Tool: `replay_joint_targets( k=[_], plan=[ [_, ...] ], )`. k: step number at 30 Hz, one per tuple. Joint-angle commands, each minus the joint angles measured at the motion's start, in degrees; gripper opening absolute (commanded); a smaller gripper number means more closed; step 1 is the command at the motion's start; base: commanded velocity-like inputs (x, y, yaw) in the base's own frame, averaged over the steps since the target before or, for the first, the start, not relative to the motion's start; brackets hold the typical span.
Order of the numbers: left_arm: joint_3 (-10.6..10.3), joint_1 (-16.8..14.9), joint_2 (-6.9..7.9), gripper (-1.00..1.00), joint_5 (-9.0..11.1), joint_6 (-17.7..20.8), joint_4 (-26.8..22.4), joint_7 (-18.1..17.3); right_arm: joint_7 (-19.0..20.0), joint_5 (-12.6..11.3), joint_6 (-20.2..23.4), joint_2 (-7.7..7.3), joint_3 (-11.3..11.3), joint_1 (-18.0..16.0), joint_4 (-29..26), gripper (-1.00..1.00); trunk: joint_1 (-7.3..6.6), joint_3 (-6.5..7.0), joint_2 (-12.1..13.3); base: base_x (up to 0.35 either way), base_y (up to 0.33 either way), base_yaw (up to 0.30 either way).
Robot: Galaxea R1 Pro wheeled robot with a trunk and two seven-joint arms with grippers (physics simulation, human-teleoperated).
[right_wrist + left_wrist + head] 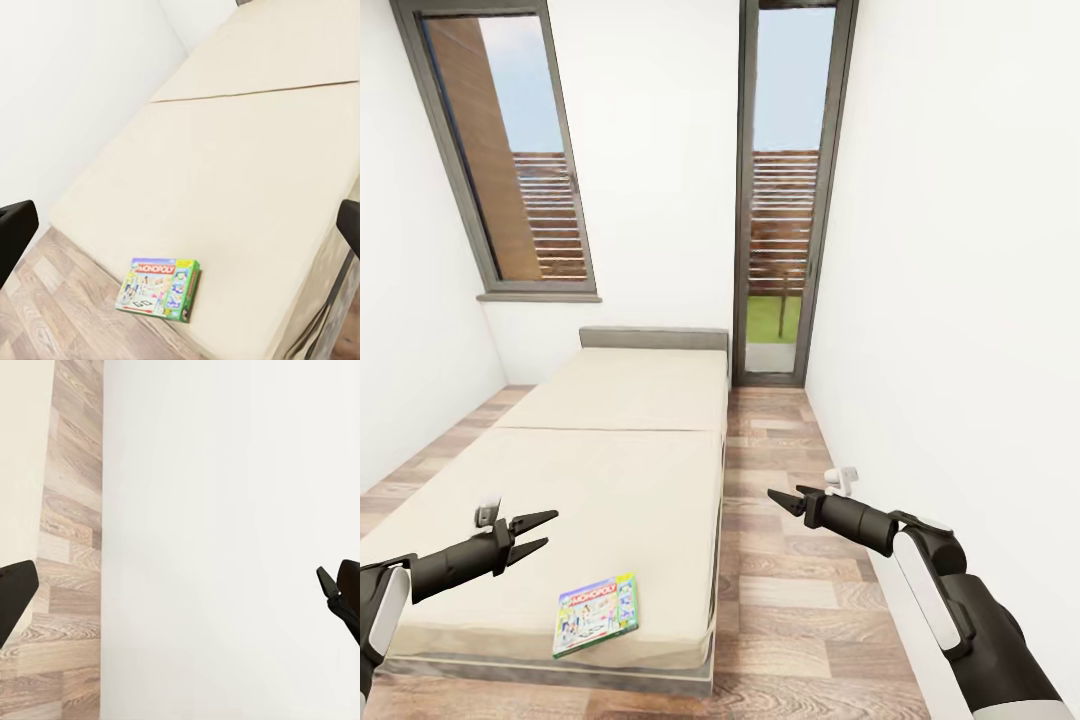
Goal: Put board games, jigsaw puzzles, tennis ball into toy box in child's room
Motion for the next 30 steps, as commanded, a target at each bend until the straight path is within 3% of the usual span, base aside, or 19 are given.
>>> replay_joint_targets(
  k=[1, 10, 19, 30],
  plan=[
    [0.05, -0.05, 0.01, 1.00, -0.02, 0.29, 0.01, -0.19, -0.11, -0.41, 0.41, -0.03, 0.04, -0.04, -0.01, 1.00, 0.23, -0.25, -0.46, -0.001, 0.000, 0.000],
    [0.05, -0.05, 0.07, 1.00, -0.02, 0.15, 0.29, 0.00, -0.11, -0.41, 0.41, -0.03, 0.17, -0.04, 0.27, 1.00, 2.20, -1.87, -4.07, 0.000, 0.000, 0.000],
    [0.13, -0.39, 1.01, 1.00, 0.04, 0.10, 3.18, 4.75, -0.06, -0.45, 0.41, -0.08, 0.03, -0.04, 0.05, 1.00, 4.18, -3.48, -7.68, 0.000, 0.000, 0.000],
    [0.14, -0.65, 1.26, 1.00, -0.01, 0.03, 4.01, 5.82, -0.03, -0.50, 0.41, -0.12, -0.04, -0.04, -0.05, 1.00, 6.60, -5.46, -12.09, 0.000, 0.000, 0.000]
  ],
)
